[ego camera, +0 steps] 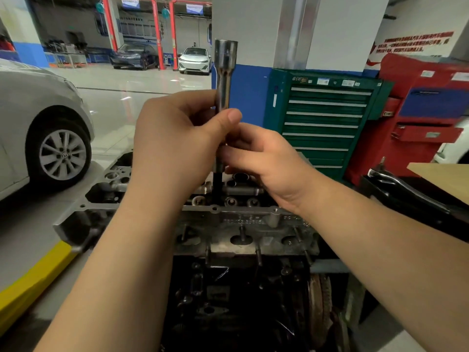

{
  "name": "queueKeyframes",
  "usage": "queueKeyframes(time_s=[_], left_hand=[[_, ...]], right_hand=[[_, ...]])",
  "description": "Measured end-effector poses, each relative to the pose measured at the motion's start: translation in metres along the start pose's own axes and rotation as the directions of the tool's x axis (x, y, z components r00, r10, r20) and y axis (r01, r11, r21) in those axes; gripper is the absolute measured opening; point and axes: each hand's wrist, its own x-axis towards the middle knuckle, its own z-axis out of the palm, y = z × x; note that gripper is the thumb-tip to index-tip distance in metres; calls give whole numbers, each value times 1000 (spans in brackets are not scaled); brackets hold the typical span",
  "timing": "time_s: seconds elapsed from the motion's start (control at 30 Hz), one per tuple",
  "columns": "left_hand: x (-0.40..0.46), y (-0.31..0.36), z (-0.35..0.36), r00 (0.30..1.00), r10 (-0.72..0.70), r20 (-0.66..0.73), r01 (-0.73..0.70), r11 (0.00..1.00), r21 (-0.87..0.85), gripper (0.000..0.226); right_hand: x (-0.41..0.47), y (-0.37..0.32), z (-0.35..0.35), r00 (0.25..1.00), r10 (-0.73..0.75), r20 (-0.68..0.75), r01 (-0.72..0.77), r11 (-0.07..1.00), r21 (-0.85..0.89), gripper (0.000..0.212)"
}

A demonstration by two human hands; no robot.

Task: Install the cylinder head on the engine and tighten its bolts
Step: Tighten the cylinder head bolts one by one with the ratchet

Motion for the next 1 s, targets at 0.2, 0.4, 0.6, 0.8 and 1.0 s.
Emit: queueKeyframes(time_s=[0.2, 0.4, 0.6, 0.8, 1.0], left_hand=[[3, -2, -3, 998, -21, 64, 28, 992, -120, 37], [8, -13, -7, 997, 27, 79, -12, 983, -185, 31], [12, -28, -9, 976, -11, 219, 118, 868, -483, 34], [14, -37, -9, 970, -4, 241, 126, 862, -490, 45], [14, -45, -11, 954, 14, 299, 150, 843, -517, 29]], right_hand=[[0, -2, 2, 1000, 19, -13, -20, 996, -90, 33], [-1, -3, 3, 998, 43, 51, -40, 998, -55, 26], [-2, -3, 3, 999, 38, 5, -37, 991, -128, 33], [0, -3, 6, 999, 32, -20, -34, 988, -149, 36], [-5, -3, 2, 997, 37, 62, -34, 999, -40, 26]])
